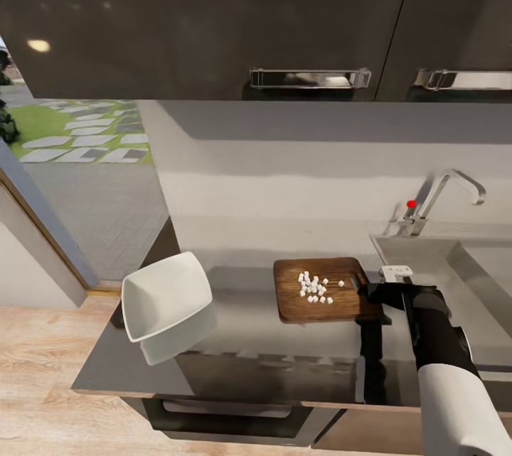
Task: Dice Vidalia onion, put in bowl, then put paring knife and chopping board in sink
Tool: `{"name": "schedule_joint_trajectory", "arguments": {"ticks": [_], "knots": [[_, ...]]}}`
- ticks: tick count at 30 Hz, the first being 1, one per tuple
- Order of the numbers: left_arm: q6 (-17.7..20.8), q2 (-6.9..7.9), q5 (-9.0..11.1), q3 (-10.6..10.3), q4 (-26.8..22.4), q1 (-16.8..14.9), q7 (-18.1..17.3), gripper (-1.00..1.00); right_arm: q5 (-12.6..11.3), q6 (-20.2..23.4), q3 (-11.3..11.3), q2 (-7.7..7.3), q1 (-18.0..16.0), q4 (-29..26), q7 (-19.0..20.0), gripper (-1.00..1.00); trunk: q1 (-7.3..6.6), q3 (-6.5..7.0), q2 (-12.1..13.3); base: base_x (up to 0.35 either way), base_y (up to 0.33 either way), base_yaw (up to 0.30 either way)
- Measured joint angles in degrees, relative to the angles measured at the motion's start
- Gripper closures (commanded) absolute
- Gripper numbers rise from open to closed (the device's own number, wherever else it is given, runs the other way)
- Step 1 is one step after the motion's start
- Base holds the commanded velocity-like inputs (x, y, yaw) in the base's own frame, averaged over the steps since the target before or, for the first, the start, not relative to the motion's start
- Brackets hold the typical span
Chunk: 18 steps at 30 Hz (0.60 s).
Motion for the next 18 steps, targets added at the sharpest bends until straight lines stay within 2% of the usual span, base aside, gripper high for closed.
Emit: {"name": "schedule_joint_trajectory", "arguments": {"ticks": [18], "knots": [[0.0,0.0,0.0,0.0,0.0,0.0,0.0,-1.0,-0.1,0.0,0.0,-0.05,0.0,0.0,-0.1,1.0,0.0,1.61,0.0,0.0,0.0,0.0]]}}
